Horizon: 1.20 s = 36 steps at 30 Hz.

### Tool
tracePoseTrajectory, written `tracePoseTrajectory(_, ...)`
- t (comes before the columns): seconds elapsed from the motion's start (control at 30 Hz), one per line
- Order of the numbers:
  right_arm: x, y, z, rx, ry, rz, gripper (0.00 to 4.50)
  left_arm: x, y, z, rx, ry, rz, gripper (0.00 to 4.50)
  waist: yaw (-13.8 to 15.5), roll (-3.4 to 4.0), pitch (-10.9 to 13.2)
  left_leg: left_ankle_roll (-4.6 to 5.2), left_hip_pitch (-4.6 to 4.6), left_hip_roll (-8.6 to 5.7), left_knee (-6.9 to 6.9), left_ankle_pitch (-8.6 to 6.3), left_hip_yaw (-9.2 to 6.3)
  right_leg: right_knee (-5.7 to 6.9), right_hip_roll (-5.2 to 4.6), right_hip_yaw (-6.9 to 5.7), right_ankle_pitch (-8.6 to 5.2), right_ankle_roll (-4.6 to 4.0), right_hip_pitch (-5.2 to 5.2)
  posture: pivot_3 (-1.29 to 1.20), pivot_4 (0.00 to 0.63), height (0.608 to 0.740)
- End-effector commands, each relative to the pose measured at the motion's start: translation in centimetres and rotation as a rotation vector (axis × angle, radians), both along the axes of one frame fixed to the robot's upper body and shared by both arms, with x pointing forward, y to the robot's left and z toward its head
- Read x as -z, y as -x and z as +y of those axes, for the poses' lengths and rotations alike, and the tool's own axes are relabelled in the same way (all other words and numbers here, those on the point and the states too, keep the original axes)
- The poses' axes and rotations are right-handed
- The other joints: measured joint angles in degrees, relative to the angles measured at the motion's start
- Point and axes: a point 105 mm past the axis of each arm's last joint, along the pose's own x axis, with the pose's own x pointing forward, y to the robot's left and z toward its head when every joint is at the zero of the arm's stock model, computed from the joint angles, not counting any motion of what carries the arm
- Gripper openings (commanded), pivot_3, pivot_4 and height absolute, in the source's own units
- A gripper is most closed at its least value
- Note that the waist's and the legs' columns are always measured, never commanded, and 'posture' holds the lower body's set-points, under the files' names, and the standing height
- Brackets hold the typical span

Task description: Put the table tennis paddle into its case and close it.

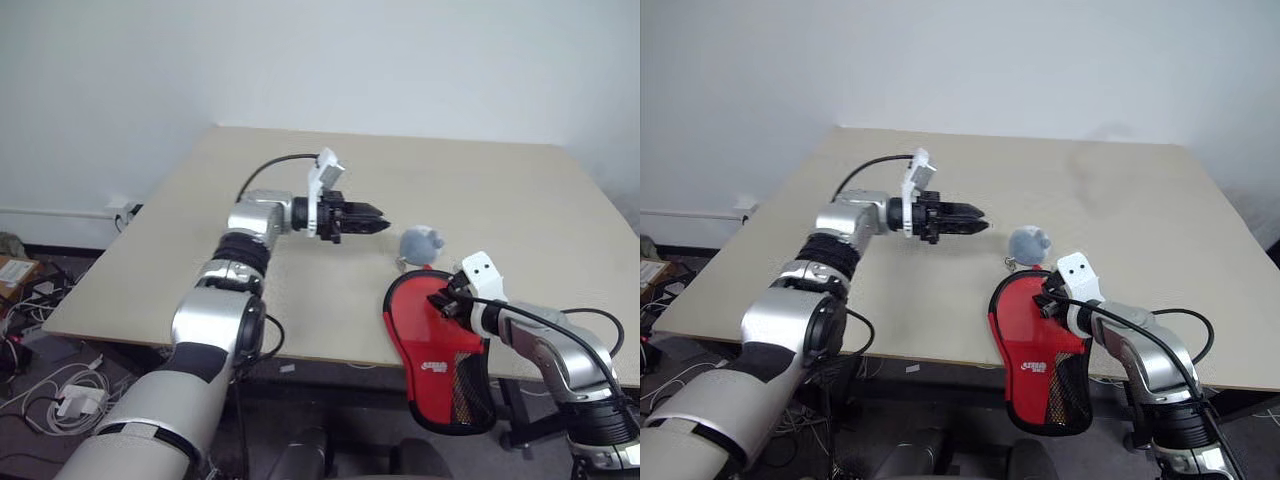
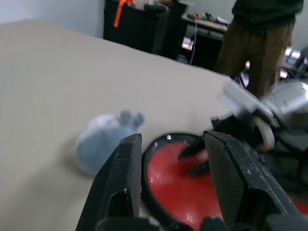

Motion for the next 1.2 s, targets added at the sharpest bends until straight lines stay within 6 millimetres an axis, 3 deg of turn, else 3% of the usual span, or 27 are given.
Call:
tracePoseTrajectory(0.03, -3.4, -1.7, -0.2, 0.026, -0.091, -0.105, 1.51, 0.7, 3.0, -0.7, 0.106, -0.014, 0.008, 2.08, -0.12, 0.03, 0.01, 0.0, 0.0, 0.01, 0.0, 0.0, 0.0, 0.02, 0.01, 0.02, 0.0, 0.0, -0.01, 0.0, 0.0, 0.74)
tracePoseTrajectory(0.17, -6.2, -3.1, -0.2, 0.041, -0.19, -0.172, 1.51, 3.5, 6.2, -2.3, 0.133, -0.064, 0.017, 2.08, 0.04, 0.05, 0.02, 0.02, 0.0, 0.02, 0.03, 0.02, -0.04, 0.05, 0.06, 0.16, 0.13, -0.22, -0.04, 0.0, 0.0, 0.74)
tracePoseTrajectory(0.33, -7.8, -5.2, -0.3, 0.074, -0.2, -0.217, 1.51, 5.1, 6.4, -6.2, 0.025, -0.048, 0.105, 2.08, 0.22, 0.07, 0.01, 0.02, 0.0, -0.01, 0.13, 0.02, -0.01, 0.05, 0.07, 0.13, 0.06, -0.09, 0.02, 0.0, 0.0, 0.74)
tracePoseTrajectory(0.43, -8.1, -6.0, 0.1, 0.07, -0.202, -0.223, 2.09, 6.4, 6.5, -8.3, -0.014, -0.085, 0.102, 2.12, 0.21, 0.12, 0.0, 0.03, 0.01, -0.01, 0.12, 0.01, 0.02, 0.05, 0.08, 0.14, 0.02, -0.03, 0.0, 0.0, 0.0, 0.74)
tracePoseTrajectory(0.63, -7.1, -8.2, 1.4, 0.096, -0.18, -0.172, 4.14, 10.3, 7.8, -11.1, -0.034, -0.236, 0.056, 2.12, -0.19, 0.44, -0.02, 0.06, 0.08, 0.0, 0.1, 0.04, 0.12, 0.16, 0.11, 0.26, 0.03, -0.02, -0.03, 0.0, 0.0, 0.74)
tracePoseTrajectory(0.87, -5.2, -10.4, 3.3, 0.091, -0.17, -0.108, 4.14, 11.9, 8.5, -11.6, -0.042, -0.304, 0.041, 2.12, -0.08, 0.56, -0.09, 0.04, 0.13, -0.08, 0.11, 0.03, 0.09, 0.16, 0.08, 0.27, 0.07, -0.1, 0.02, 0.0, 0.0, 0.74)
tracePoseTrajectory(1.2, -3.2, -11.9, 1.9, 0.16, -0.019, -0.105, 4.14, 12.5, 8.4, -11.2, -0.058, -0.354, 0.014, 2.12, -0.15, 0.89, -0.32, 0.03, 0.18, -0.1, 0.1, 0.02, 0.09, 0.17, 0.1, 0.29, 0.1, -0.15, 0.04, 0.0, 0.0, 0.74)
